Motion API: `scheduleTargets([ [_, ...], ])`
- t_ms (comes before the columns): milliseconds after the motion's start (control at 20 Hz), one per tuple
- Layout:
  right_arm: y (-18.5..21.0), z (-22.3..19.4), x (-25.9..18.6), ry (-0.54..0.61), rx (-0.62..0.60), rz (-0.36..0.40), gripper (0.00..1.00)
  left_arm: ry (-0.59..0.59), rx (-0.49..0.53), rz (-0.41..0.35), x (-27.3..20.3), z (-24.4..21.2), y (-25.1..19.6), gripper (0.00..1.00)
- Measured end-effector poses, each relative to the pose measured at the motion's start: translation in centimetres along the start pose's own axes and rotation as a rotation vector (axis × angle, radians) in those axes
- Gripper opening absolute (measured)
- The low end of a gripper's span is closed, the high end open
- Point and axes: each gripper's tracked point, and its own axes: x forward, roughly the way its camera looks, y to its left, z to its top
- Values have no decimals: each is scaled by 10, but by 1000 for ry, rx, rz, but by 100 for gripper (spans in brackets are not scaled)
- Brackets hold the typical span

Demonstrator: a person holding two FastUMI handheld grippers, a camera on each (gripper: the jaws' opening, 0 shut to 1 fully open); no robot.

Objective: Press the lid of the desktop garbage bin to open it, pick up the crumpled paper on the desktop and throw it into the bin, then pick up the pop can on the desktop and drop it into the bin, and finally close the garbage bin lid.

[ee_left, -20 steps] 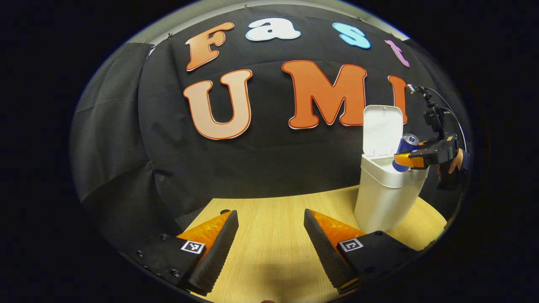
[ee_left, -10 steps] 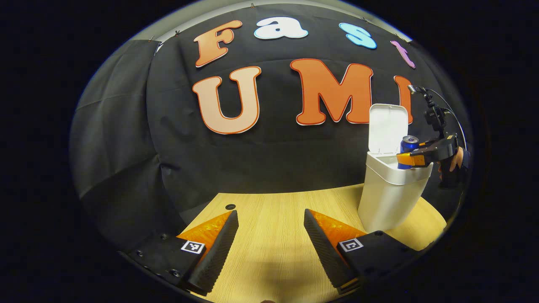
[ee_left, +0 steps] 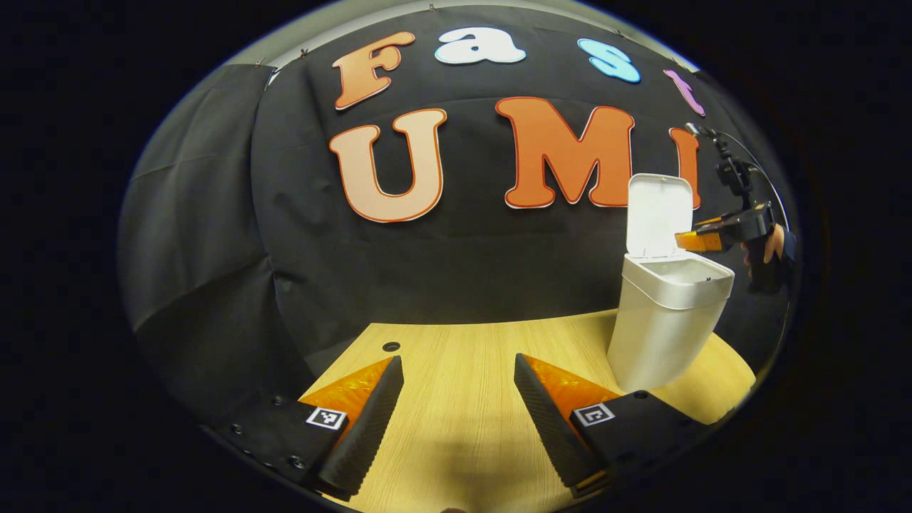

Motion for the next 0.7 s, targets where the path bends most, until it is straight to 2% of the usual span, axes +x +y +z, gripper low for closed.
scheduleTargets([
  [100, -8, 24, 0, -35, -2, -14, 82, 1, -2, 2, 2, 0, 2, 99],
  [150, -13, 36, -1, -51, -2, -21, 82, 1, -4, 3, 3, 0, 3, 96],
  [200, -18, 48, -1, -67, -3, -29, 82, 2, -7, 4, 4, -2, 5, 99],
  [650, -46, 117, 13, -161, -1, -69, 82, 15, -20, 34, 8, -7, 20, 100],
  [700, -49, 122, 16, -169, -3, -73, 82, 17, -22, 38, 9, -8, 22, 96],
])
